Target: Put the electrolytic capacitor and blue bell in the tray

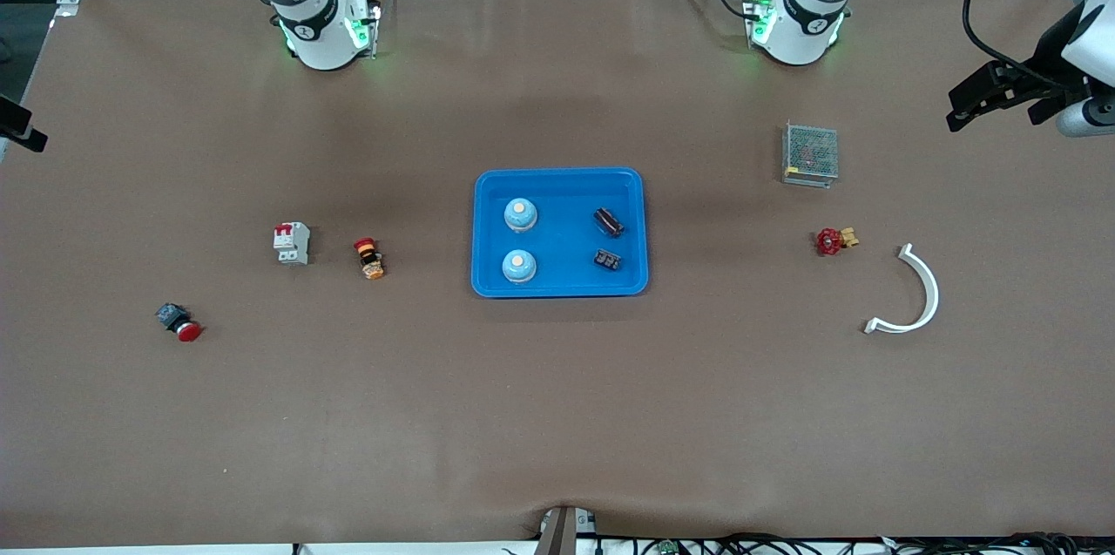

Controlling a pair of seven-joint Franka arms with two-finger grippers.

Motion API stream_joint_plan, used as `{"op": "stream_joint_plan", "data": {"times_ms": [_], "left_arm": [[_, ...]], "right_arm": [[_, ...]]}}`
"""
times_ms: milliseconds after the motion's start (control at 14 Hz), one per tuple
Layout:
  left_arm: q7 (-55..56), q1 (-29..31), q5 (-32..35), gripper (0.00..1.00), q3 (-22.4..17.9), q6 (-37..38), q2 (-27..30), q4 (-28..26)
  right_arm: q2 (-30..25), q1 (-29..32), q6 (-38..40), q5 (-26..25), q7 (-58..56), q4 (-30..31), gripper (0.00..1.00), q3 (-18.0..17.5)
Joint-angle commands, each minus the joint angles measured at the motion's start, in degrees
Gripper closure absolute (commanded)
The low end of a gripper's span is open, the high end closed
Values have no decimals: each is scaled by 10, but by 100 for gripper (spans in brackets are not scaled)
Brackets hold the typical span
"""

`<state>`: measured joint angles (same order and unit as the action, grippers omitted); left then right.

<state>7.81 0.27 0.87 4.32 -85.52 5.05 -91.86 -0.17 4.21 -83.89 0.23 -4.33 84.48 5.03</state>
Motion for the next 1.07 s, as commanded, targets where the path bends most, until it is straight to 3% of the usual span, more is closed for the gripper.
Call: {"op": "stream_joint_plan", "data": {"times_ms": [0,142,997], "left_arm": [[-6,3,-2,0,2,0,7,-4],[-6,3,-2,0,1,0,6,-4],[-14,3,-6,0,-1,1,0,12]], "right_arm": [[-46,12,-29,6,63,60,0,-48],[-48,12,-31,6,82,59,0,-65],[10,12,-40,-4,57,-27,0,-63]]}}
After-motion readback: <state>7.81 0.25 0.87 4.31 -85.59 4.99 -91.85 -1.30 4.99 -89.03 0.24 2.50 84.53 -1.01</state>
